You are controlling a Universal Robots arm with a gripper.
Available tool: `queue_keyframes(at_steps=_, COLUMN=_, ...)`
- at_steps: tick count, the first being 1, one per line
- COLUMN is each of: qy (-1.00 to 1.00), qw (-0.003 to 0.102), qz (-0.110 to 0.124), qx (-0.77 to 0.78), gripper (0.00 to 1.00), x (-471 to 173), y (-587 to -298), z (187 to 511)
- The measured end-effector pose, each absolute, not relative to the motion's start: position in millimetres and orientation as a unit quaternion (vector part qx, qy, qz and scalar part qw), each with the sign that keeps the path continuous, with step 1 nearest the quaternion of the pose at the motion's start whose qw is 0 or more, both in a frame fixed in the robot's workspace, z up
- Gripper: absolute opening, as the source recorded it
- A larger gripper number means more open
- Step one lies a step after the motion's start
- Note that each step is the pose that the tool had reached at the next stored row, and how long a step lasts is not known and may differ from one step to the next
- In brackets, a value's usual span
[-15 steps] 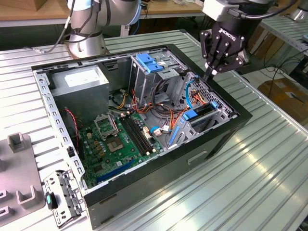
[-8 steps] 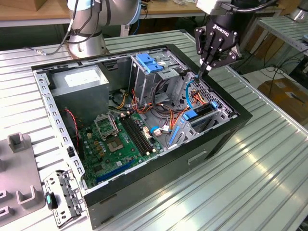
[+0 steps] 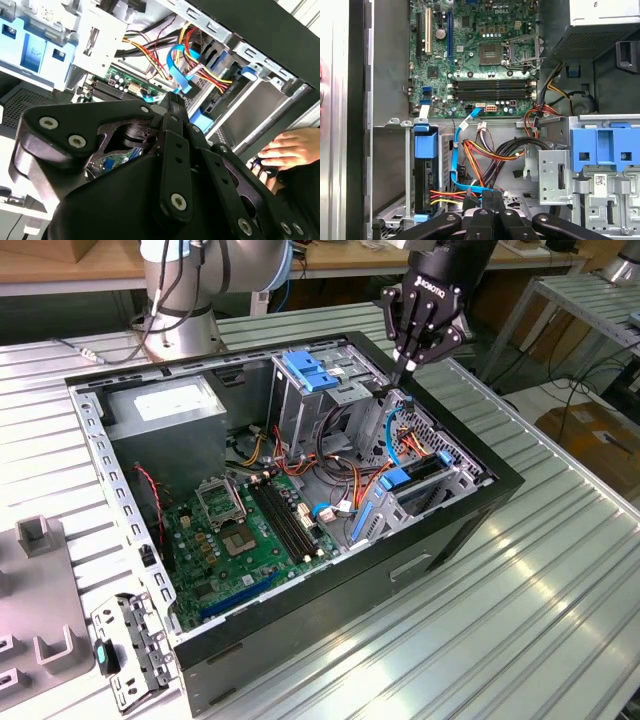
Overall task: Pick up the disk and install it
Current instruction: 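Insert the second disk wire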
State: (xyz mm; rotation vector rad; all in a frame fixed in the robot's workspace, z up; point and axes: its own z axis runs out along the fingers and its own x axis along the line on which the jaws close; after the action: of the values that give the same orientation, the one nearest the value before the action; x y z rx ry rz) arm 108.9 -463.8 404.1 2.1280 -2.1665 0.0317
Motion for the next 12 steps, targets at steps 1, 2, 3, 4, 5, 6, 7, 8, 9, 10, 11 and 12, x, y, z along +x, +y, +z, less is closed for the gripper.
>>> queue_keyframes(at_steps=1, qy=-0.712, qw=0.054, qz=0.01, qx=0.7, gripper=0.11, x=109.0, y=-463.0, z=402.8)
queue_keyframes(at_steps=2, qy=-0.712, qw=0.055, qz=0.009, qx=0.7, gripper=0.11, x=109.0, y=-463.0, z=402.6)
queue_keyframes(at_steps=3, qy=-0.712, qw=0.055, qz=0.009, qx=0.7, gripper=0.11, x=109.0, y=-462.9, z=402.6)
queue_keyframes(at_steps=4, qy=-0.712, qw=0.055, qz=0.009, qx=0.7, gripper=0.11, x=109.0, y=-462.9, z=402.6)
queue_keyframes(at_steps=5, qy=-0.712, qw=0.055, qz=0.009, qx=0.7, gripper=0.11, x=109.0, y=-462.9, z=402.6)
queue_keyframes(at_steps=6, qy=-0.712, qw=0.055, qz=0.009, qx=0.7, gripper=0.11, x=109.0, y=-462.9, z=402.6)
queue_keyframes(at_steps=7, qy=-0.712, qw=0.055, qz=0.009, qx=0.7, gripper=0.11, x=109.0, y=-462.9, z=402.6)
queue_keyframes(at_steps=8, qy=-0.712, qw=0.055, qz=0.009, qx=0.7, gripper=0.11, x=109.0, y=-462.9, z=402.6)
queue_keyframes(at_steps=9, qy=-0.712, qw=0.055, qz=0.009, qx=0.7, gripper=0.11, x=109.0, y=-462.9, z=402.6)
queue_keyframes(at_steps=10, qy=-0.712, qw=0.055, qz=0.01, qx=0.7, gripper=0.11, x=109.0, y=-462.9, z=402.4)
queue_keyframes(at_steps=11, qy=-0.712, qw=0.056, qz=0.011, qx=0.7, gripper=0.11, x=109.0, y=-462.8, z=402.4)
queue_keyframes(at_steps=12, qy=-0.712, qw=0.059, qz=0.013, qx=0.699, gripper=0.18, x=109.1, y=-462.9, z=402.5)
